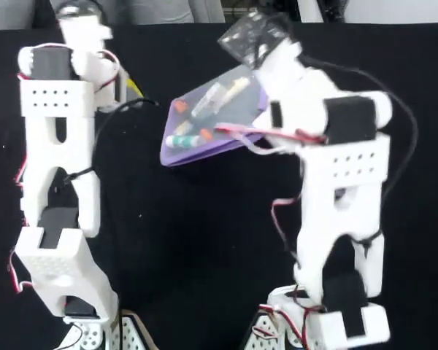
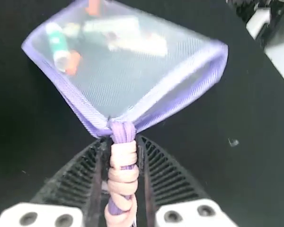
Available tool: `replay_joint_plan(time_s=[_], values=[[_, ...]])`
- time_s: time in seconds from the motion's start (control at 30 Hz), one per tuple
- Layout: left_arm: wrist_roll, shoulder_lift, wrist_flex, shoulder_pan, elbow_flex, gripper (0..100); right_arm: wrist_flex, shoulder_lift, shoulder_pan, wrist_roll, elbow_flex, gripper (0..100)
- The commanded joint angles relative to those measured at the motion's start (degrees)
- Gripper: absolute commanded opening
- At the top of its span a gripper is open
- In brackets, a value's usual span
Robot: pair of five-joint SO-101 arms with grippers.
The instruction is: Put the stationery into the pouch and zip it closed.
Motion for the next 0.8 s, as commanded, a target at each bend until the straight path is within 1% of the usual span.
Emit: replay_joint_plan(time_s=[0.0,0.17,0.27,0.37,0.47,0.53,0.77], values=[[-3.8,-5.9,0.4,2.9,4.0,26,0.6,-3.5,-4.0,-2.6,-0.1,1.1],[-5.5,-17.6,0.3,7.4,13.8,26,-4.0,-3.6,-5.5,-5.6,-0.1,1.1],[-5.8,-25.7,0.1,9.2,19.7,26,-4.9,-3.7,-6.5,-7.1,-0.2,1.1],[-6.1,-33.1,-3.1,10.7,28.0,26,-5.2,-3.8,-8.3,-8.4,-0.7,1.1],[-10.5,-40.4,-9.8,11.9,39.9,26,-4.8,-3.5,-9.8,-9.8,-3.8,1.1],[-13.3,-45.5,-16.0,12.9,49.4,26,-4.7,-3.5,-10.7,-10.7,-6.5,1.1],[-14.2,-69.8,-43.2,15.6,82.9,27,-4.9,-3.4,-12.8,-10.9,-9.6,1.1]])
